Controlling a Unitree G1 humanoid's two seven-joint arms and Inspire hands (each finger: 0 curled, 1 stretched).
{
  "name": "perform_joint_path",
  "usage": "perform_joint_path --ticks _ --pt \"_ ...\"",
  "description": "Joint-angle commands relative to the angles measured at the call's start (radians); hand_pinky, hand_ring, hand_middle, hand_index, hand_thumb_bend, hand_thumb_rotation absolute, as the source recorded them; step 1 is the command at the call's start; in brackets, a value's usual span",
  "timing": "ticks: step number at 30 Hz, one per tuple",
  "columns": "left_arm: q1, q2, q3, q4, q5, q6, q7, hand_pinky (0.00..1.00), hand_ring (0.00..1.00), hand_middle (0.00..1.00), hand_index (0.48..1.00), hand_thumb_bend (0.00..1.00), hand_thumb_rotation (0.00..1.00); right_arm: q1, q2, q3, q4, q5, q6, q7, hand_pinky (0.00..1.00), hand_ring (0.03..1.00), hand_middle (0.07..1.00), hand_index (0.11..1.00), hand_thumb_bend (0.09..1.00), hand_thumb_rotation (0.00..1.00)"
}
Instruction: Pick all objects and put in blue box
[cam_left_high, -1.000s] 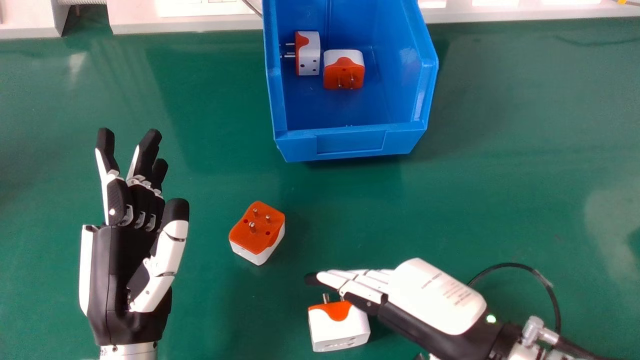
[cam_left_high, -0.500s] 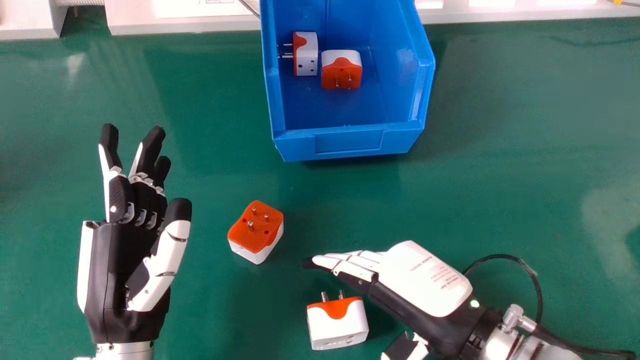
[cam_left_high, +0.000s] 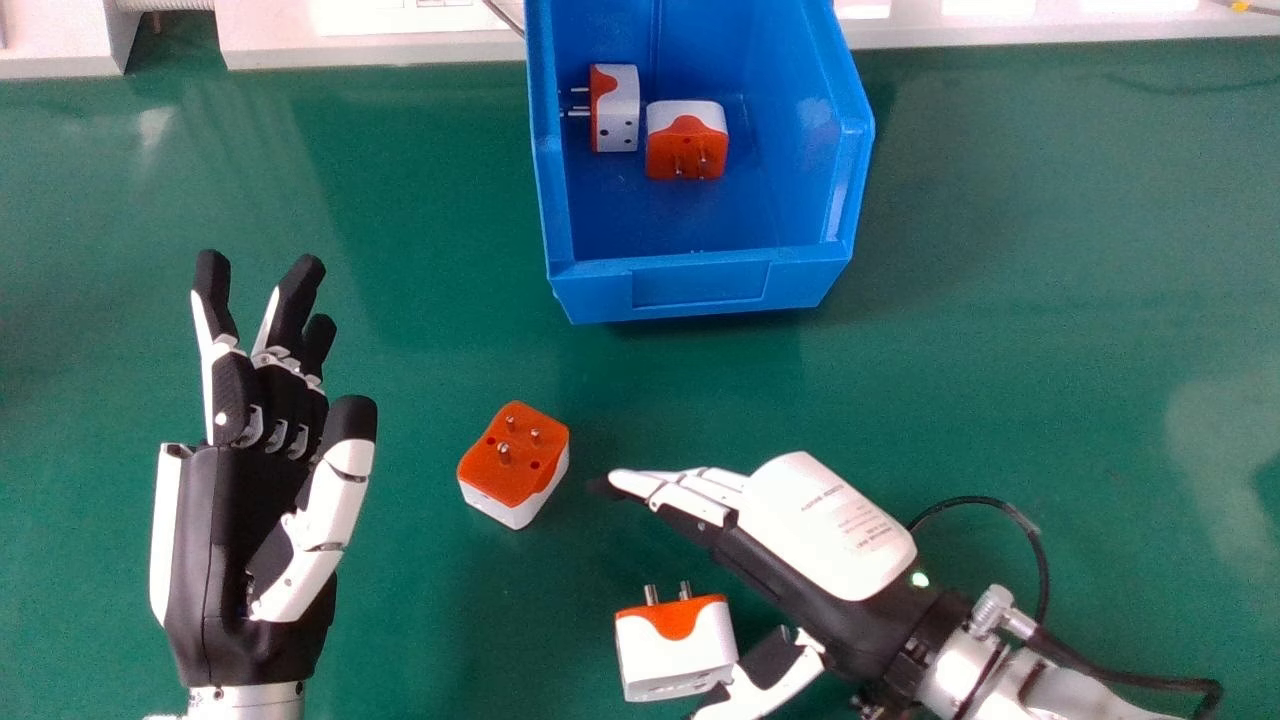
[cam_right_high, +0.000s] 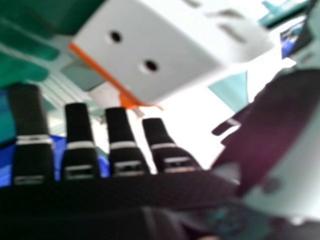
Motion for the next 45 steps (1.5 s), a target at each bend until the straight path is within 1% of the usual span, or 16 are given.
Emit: perform_joint_path --ticks 1,3,7,12,17,22,28,33,35,36,37,40,41,43,44,45 --pt "0.007 -0.002 -0.006 -0.027 0.014 -0.006 0.004 1.0 1.0 0.94 0.879 0.34 0.33 0.008 0.002 0.018 0.046 -0.002 0.033 0.013 0.69 0.784 0.838 0.878 1.0 0.48" --pt "0.004 -0.001 -0.005 -0.023 0.016 -0.005 0.006 1.0 1.0 0.94 0.878 0.34 0.33 0.005 0.012 0.025 0.055 0.002 0.037 0.011 0.68 0.779 0.837 0.876 1.0 0.47" --pt "-0.005 0.002 -0.001 -0.009 0.009 -0.004 0.0 1.0 1.0 0.94 0.877 0.33 0.32 0.003 0.021 0.046 0.046 -0.007 0.058 -0.004 0.66 0.765 0.832 0.869 1.0 0.47" --pt "-0.001 -0.001 -0.005 -0.018 0.017 -0.007 0.006 1.0 1.0 0.94 0.877 0.33 0.31 0.005 0.021 0.08 0.028 -0.027 0.114 0.005 0.63 0.742 0.826 0.862 1.0 0.46" --pt "0.007 0.001 -0.006 -0.03 0.013 -0.002 0.005 1.0 1.0 0.94 0.877 0.33 0.32 -0.01 0.013 0.106 0.045 -0.025 0.161 0.035 0.61 0.726 0.82 0.857 1.0 0.46" --pt "0.008 0.001 -0.007 -0.032 -0.002 0.0 -0.007 1.0 1.0 0.94 0.877 0.34 0.32 -0.001 -0.02 0.13 -0.006 -0.051 0.209 0.047 0.61 0.718 0.809 0.841 1.0 0.46" --pt "0.01 -0.004 -0.003 -0.025 -0.003 -0.009 -0.012 1.0 1.0 0.94 0.877 0.34 0.31 0.033 -0.086 0.124 -0.121 -0.043 0.237 0.1 0.61 0.704 0.781 0.803 1.0 0.46" --pt "0.009 -0.006 -0.002 -0.021 0.003 -0.013 -0.009 1.0 1.0 0.94 0.877 0.33 0.29 0.041 -0.088 0.106 -0.136 -0.019 0.22 0.074 0.55 0.669 0.751 0.773 1.0 0.41" --pt "0.009 -0.006 0.0 -0.019 0.004 -0.017 -0.008 1.0 1.0 0.94 0.877 0.33 0.28 0.033 -0.078 0.095 -0.107 0.019 0.178 0.064 0.49 0.602 0.691 0.718 0.972 0.31" --pt "0.009 -0.006 0.001 -0.02 0.007 -0.018 -0.006 1.0 1.0 0.94 0.877 0.33 0.28 0.028 -0.075 0.093 -0.092 0.026 0.16 0.053 0.49 0.602 0.691 0.718 0.972 0.31" --pt "0.01 -0.005 0.002 -0.019 0.009 -0.02 -0.004 1.0 1.0 0.94 0.877 0.32 0.27 0.021 -0.073 0.094 -0.08 0.021 0.147 0.035 0.47 0.568 0.658 0.672 0.882 0.27" --pt "0.014 -0.004 0.001 -0.026 0.012 -0.016 0.001 1.0 1.0 0.94 0.877 0.32 0.27 0.004 -0.073 0.095 -0.058 0.007 0.119 0.0 0.47 0.568 0.658 0.672 0.882 0.27" --pt "0.016 -0.004 0.001 -0.028 0.013 -0.015 0.003 1.0 1.0 0.94 0.877 0.32 0.27 0.0 -0.074 0.095 -0.055 0.004 0.114 -0.006 0.45 0.535 0.616 0.642 0.811 0.22" --pt "0.016 -0.003 0.0 -0.028 0.013 -0.016 0.003 1.0 1.0 0.94 0.877 0.32 0.27 -0.004 -0.075 0.093 -0.054 0.001 0.112 -0.017 0.45 0.535 0.616 0.642 0.811 0.22" --pt "0.017 -0.003 0.0 -0.027 0.016 -0.017 0.005 1.0 1.0 0.94 0.877 0.32 0.26 -0.005 -0.075 0.09 -0.056 0.002 0.109 -0.023 0.43 0.505 0.583 0.617 0.754 0.17" --pt "0.017 -0.003 0.0 -0.026 0.018 -0.017 0.006 1.0 1.0 0.94 0.877 0.32 0.26 -0.005 -0.075 0.088 -0.056 0.004 0.106 -0.027 0.43 0.505 0.583 0.617 0.754 0.17"
